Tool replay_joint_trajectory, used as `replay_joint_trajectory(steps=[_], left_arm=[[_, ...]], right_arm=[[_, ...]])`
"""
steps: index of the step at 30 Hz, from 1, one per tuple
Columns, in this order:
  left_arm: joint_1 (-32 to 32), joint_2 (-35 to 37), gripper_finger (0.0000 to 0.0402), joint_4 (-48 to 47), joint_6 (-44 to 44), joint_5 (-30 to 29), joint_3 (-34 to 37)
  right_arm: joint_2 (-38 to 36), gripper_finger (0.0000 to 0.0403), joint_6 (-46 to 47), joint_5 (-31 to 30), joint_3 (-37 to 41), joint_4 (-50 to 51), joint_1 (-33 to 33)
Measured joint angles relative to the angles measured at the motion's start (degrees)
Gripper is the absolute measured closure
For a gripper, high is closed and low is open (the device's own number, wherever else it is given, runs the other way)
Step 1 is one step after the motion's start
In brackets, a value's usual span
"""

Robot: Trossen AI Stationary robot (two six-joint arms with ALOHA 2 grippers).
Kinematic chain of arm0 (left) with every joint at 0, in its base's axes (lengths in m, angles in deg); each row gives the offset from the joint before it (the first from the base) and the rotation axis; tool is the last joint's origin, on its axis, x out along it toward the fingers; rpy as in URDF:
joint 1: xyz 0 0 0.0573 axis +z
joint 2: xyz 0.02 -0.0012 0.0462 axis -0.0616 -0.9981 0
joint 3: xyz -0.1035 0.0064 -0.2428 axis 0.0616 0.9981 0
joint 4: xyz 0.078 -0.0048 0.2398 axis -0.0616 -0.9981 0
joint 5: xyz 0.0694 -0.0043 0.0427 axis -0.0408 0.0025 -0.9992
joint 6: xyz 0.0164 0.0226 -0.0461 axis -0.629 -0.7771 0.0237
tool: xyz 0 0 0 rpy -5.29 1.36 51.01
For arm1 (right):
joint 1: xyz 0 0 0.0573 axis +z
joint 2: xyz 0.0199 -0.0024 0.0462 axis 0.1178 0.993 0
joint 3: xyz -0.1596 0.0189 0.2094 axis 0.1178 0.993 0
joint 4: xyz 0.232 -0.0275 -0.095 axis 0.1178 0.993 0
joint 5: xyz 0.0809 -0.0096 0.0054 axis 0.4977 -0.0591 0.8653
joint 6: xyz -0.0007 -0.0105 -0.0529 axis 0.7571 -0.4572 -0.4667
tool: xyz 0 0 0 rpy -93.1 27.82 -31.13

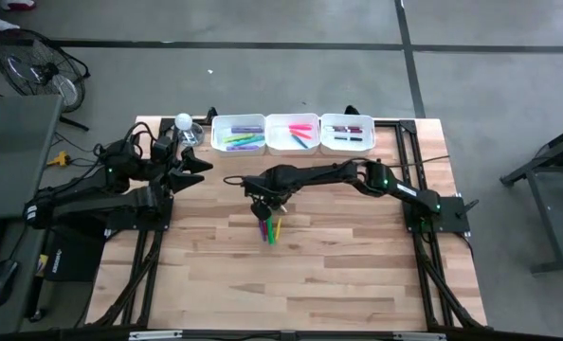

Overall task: Pick & Place Markers
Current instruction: Put the green marker pen into the right white bin

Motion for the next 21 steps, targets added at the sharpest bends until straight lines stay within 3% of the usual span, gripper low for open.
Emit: replay_joint_trajectory(steps=[4, 14, 21], left_arm=[[0.00, 0.00, 0.0126, 0.00, 0.00, -0.04, 0.00], [0.00, 0.00, 0.0126, 0.00, 0.00, -0.04, 0.00], [0.02, 0.00, 0.0126, 0.00, 0.00, -0.80, 0.00]], right_arm=[[0.00, 0.0384, -2.38, -0.19, 0.00, 0.07, -0.01], [-0.73, 0.0385, -4.82, 1.82, 0.11, 1.71, -1.16], [-4.35, 0.0386, -5.60, -0.50, 0.36, 6.26, -3.06]])
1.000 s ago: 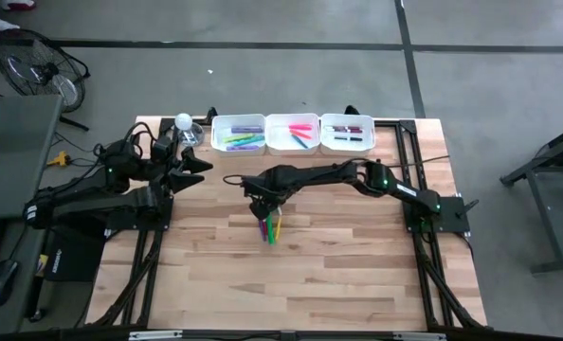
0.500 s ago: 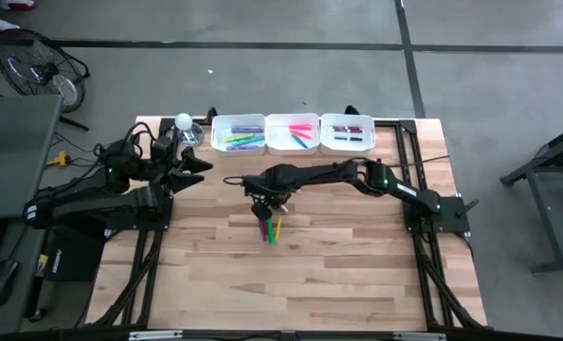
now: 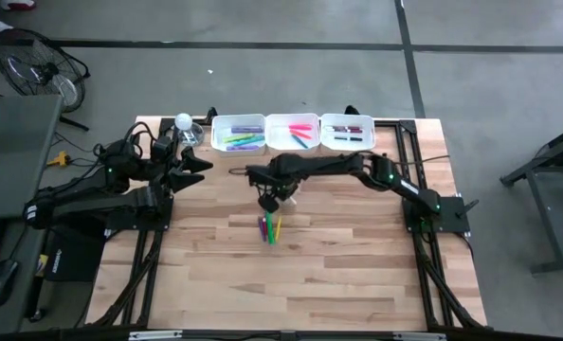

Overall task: Pick & Place Markers
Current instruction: Put the green marker pen into the right white bin

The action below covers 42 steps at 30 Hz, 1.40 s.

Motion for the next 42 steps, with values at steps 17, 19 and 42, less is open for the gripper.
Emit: replay_joint_trajectory(steps=[17, 19, 42], left_arm=[[0.00, -0.02, 0.0126, -0.04, 0.00, -1.43, 0.00], [0.00, -0.02, 0.0126, -0.07, 0.00, -1.67, 0.00], [0.00, -0.04, 0.0126, -2.99, 0.22, -8.60, 0.02]], right_arm=[[-11.44, 0.0387, -11.31, -13.23, -0.25, 21.19, -10.04], [-11.87, 0.0387, -14.27, -13.53, -0.27, 20.87, -12.33], [-12.44, 0.0387, -61.10, -8.79, -0.27, 20.97, -36.55]])
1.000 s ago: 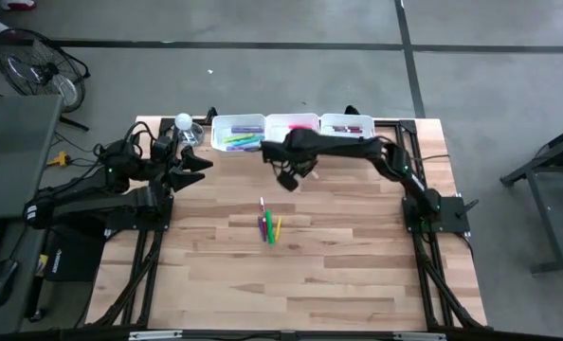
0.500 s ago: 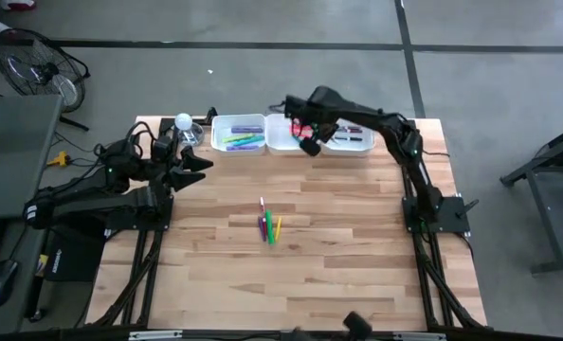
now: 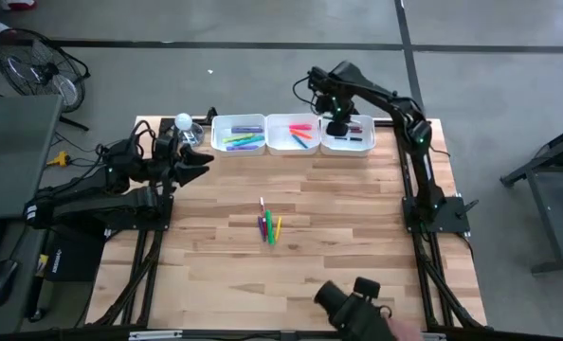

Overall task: Pick & Place Markers
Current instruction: Put the green marker pen into the right white bin

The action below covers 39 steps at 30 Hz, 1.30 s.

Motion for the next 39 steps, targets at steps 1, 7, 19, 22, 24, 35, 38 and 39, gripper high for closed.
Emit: replay_joint_trajectory(steps=[1, 7, 19, 22, 24, 35, 38, 39], left_arm=[[0.00, 0.00, 0.0126, -0.01, 0.00, -0.72, 0.00], [0.00, 0.00, 0.0126, 0.06, -0.19, -4.26, 0.00], [0.00, 0.00, 0.0126, 0.07, -0.39, -9.61, 0.00], [-0.01, 0.00, 0.0126, 0.08, -0.25, -9.62, 0.00], [0.00, 0.00, 0.0126, 0.08, -0.24, -9.67, 0.00], [0.00, 0.02, 0.0126, 0.04, 0.82, -10.49, 0.00], [0.00, 0.02, 0.0126, 0.02, 1.09, -10.51, 0.00], [0.00, 0.02, 0.0126, 0.02, 1.11, -10.51, 0.00]], right_arm=[[0.00, 0.0387, -1.78, 1.73, 0.00, 0.00, -0.72], [0.00, 0.0387, -7.19, 7.90, 0.00, -0.64, -4.81], [0.00, 0.0387, -11.24, 11.62, 13.27, -5.70, -8.73], [0.02, 0.0386, -12.36, 11.25, 16.62, -8.50, -8.73], [0.02, 0.0386, -13.63, 11.17, 18.48, -10.17, -8.66], [-0.02, 0.0359, -15.69, 10.33, 24.77, -16.79, -8.29], [-0.02, 0.0351, -15.69, 10.21, 24.59, -16.79, -8.29], [-0.02, 0.0348, -15.62, 10.23, 24.45, -16.81, -8.29]])
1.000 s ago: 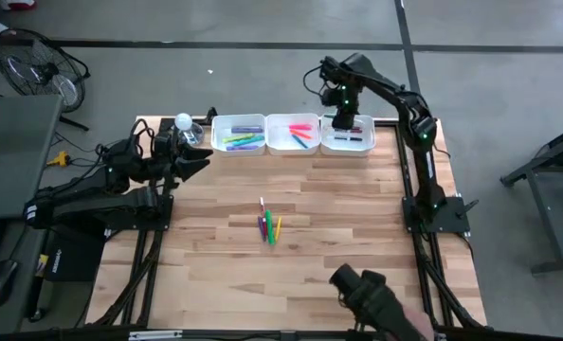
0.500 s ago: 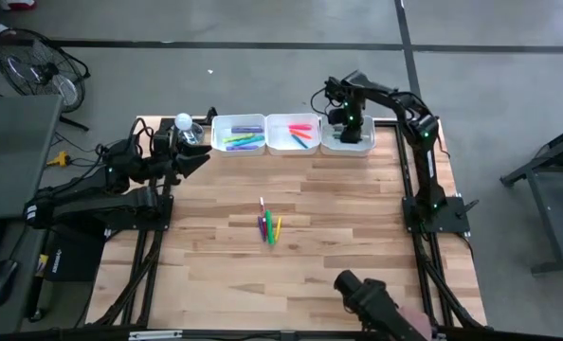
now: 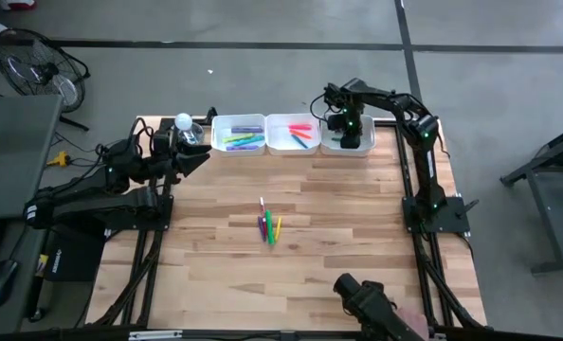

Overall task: Pick & Place Markers
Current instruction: Put the green marker pen into the right white bin, then put the yellow pen into the middle white bin

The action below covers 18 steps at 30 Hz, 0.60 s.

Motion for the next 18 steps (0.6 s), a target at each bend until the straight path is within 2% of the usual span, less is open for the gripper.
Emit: replay_joint_trajectory(steps=[9, 18], left_arm=[[0.00, 0.00, 0.0126, 0.00, 0.20, -0.02, 0.00], [0.00, 0.00, 0.0126, 0.00, 0.20, 0.10, 0.00]], right_arm=[[0.04, 0.0313, 0.36, 0.20, -2.86, 1.25, 0.31], [0.07, 0.0259, 1.79, -1.23, -12.53, 4.83, 2.60]])
